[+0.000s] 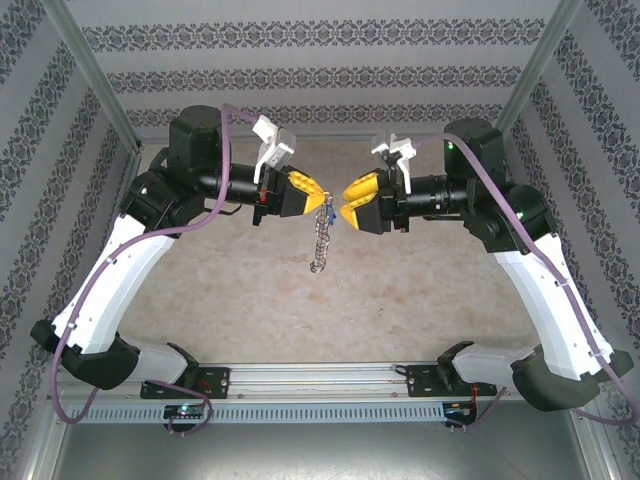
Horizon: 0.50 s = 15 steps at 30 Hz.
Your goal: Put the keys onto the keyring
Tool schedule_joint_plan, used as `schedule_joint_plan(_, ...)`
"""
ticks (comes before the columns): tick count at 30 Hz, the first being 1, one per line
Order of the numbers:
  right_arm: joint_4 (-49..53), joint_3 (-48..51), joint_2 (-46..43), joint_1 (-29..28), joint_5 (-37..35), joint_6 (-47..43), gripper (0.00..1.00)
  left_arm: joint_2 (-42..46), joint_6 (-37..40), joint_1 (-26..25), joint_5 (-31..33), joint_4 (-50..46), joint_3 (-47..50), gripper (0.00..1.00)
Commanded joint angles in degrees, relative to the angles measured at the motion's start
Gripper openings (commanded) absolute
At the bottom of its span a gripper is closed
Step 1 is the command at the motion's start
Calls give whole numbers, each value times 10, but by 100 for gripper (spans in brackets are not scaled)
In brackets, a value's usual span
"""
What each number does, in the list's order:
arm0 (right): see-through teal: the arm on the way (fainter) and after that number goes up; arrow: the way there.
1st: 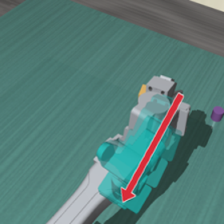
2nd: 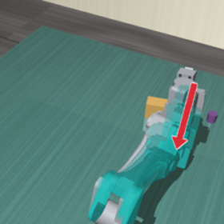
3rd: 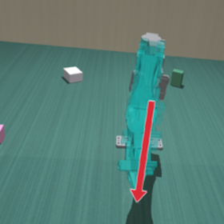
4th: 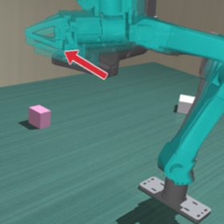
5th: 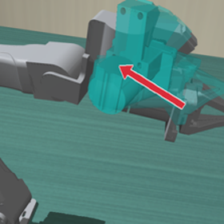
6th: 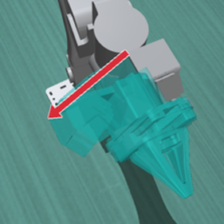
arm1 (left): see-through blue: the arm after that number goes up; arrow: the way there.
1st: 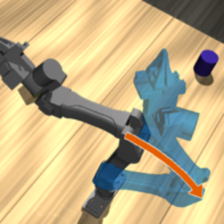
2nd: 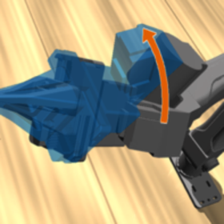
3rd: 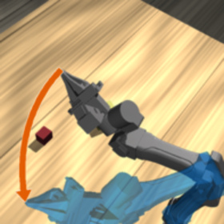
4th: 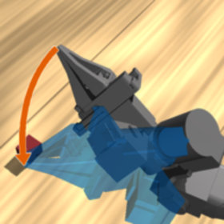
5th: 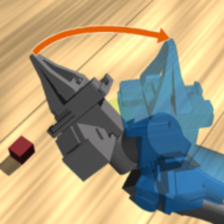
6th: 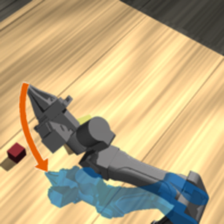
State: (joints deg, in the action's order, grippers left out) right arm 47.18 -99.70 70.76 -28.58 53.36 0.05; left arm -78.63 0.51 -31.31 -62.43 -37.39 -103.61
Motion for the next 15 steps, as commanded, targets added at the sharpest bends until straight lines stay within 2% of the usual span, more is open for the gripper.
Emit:
schedule_joint_plan(1, -32, 2, 0, 5, 4, 15, 46, 8, -9, 8, -19, 35, 2, 0)
schedule_joint_plan(9, -36, -12, 20, 5, 40, 25, 46, 10, -10, 8, -18, 35, 6, 0)
schedule_joint_plan(15, -36, -10, 25, 5, 48, 22, 27, 11, -12, 8, -17, 37, 8, 0)
